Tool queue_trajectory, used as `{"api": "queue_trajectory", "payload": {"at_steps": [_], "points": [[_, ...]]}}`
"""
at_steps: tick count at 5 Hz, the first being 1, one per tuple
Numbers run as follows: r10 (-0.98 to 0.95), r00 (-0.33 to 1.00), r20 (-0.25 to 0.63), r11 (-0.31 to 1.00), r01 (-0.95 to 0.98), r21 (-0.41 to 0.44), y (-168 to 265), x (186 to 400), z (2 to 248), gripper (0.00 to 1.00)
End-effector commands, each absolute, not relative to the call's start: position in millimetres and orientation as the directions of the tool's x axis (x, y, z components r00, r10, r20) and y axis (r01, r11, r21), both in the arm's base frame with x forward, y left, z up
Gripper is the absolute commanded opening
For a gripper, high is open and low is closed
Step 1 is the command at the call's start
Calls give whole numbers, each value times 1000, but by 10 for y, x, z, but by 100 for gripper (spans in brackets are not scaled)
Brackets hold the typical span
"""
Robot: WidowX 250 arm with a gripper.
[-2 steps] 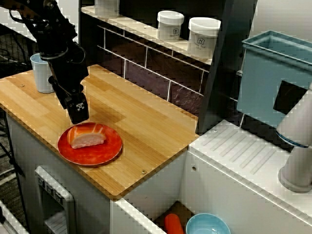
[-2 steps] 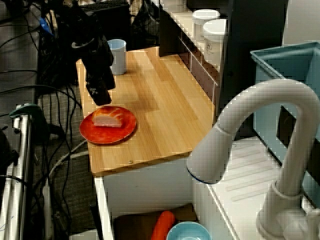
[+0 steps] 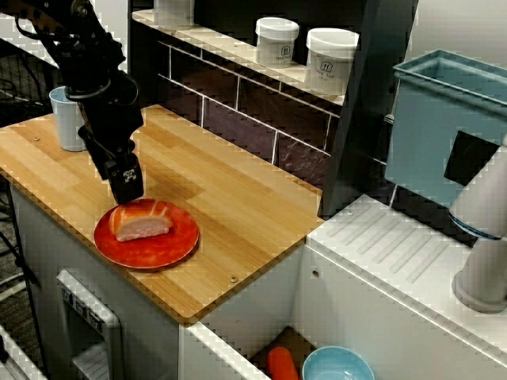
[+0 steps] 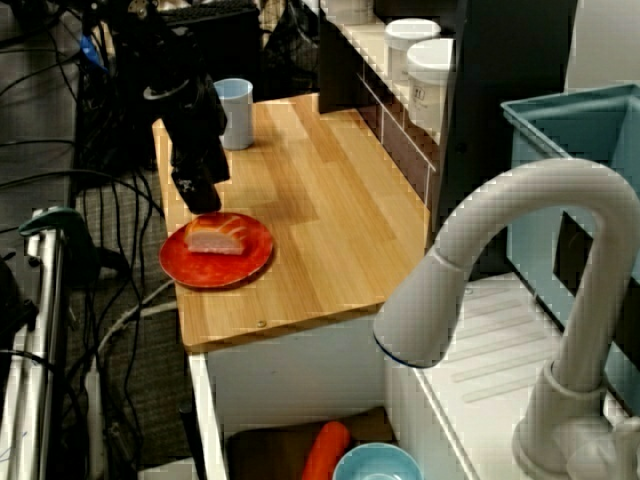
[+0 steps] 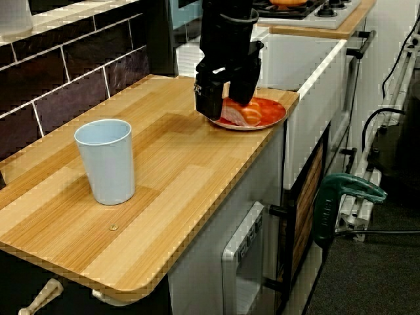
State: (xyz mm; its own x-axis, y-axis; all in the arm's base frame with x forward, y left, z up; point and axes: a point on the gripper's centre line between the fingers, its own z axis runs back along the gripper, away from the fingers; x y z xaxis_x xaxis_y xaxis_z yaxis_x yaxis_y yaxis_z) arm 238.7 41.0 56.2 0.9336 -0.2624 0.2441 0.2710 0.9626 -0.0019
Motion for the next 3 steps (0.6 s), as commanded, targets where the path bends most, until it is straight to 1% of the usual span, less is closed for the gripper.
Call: {"api": "queue_trajectory", "payload": {"at_steps": [1, 2, 3], "points": [[-362, 887, 286, 928, 372, 21, 787, 2457, 1027, 100], [-379, 875, 302, 921, 388, 32, 1019, 2475, 1029, 100], [-462, 841, 283, 882, 469, 45, 1271, 2573, 1006, 100]]}}
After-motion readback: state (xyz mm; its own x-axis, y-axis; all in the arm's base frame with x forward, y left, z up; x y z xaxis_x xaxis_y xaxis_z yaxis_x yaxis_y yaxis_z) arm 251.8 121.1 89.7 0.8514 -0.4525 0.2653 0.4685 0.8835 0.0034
